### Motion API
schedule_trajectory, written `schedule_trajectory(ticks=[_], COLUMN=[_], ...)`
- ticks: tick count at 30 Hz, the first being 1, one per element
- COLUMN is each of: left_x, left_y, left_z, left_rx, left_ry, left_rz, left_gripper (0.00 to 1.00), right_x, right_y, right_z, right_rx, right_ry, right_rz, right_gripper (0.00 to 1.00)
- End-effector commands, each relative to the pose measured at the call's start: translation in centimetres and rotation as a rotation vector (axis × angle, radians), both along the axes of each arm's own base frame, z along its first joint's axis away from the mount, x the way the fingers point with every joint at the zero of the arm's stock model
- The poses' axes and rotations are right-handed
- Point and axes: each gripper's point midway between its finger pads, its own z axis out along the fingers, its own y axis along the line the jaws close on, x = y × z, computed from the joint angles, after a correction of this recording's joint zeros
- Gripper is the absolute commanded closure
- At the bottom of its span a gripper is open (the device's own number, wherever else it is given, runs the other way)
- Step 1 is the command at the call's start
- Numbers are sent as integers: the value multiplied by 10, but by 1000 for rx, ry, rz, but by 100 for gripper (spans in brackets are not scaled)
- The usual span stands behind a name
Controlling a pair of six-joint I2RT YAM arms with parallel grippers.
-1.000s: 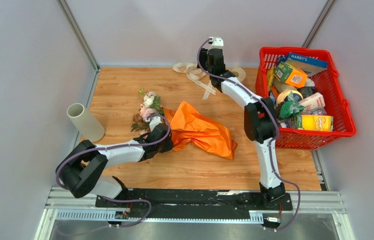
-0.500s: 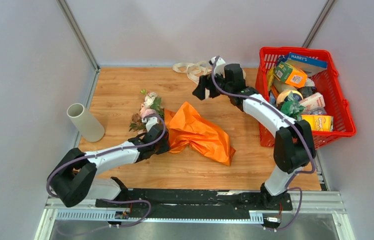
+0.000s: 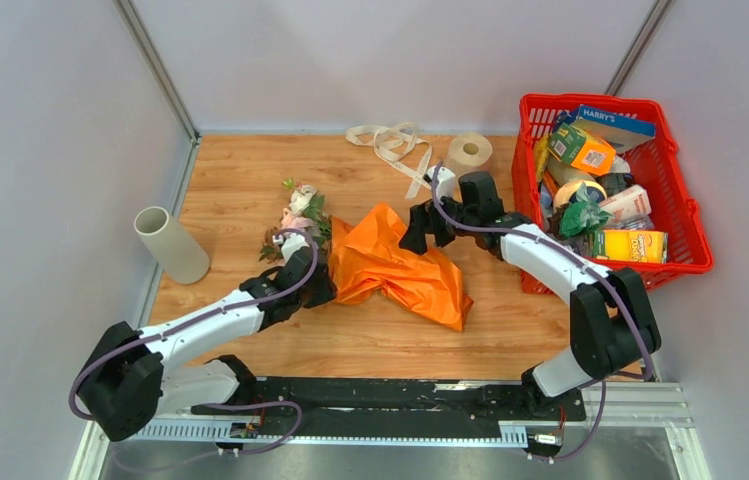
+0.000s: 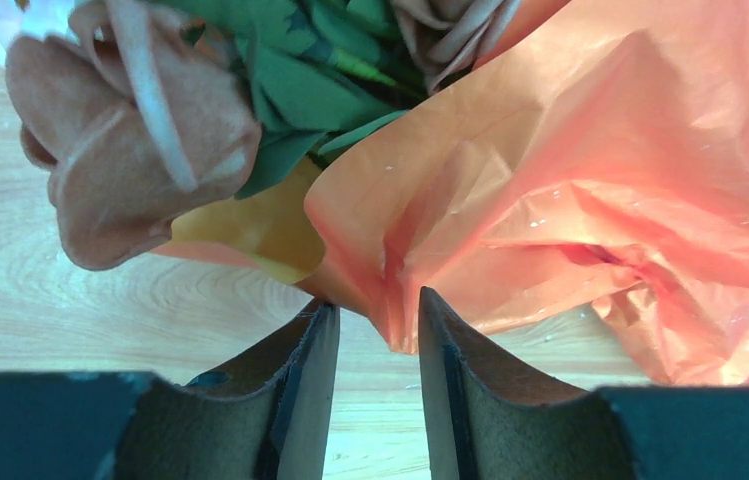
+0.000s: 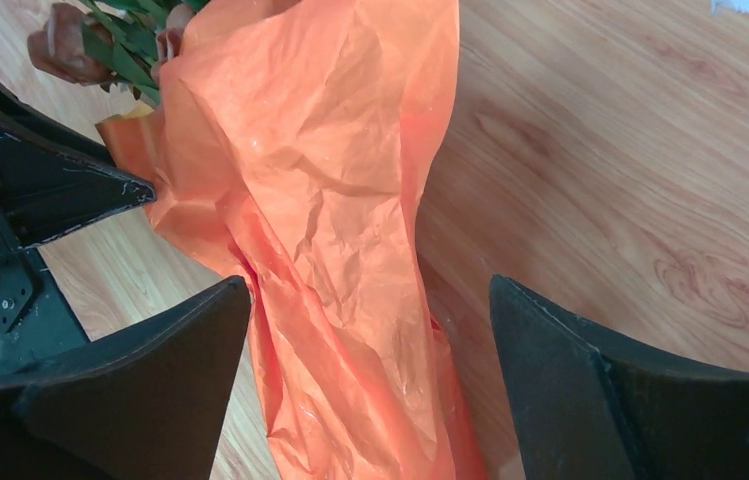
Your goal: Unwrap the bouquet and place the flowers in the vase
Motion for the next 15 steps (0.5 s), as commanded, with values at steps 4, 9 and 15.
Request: schedule_trajectory(ticks=[4, 9, 15], left_x=[-3, 4, 17], left_y=[-7, -8, -9], left_z=[-28, -45, -55], left_rx=[-19, 23, 92], left_ry=[37, 67, 84], left_rz=[-11, 18, 32], left_gripper=[61, 65, 67], right_x=[-11, 1, 28], right_y=[2, -1, -7], right_z=[-19, -44, -45], right_rx=[-82, -136, -167], right_ry=[-9, 13, -90], right_rz=[-4, -66, -137], right_gripper=[7, 12, 42])
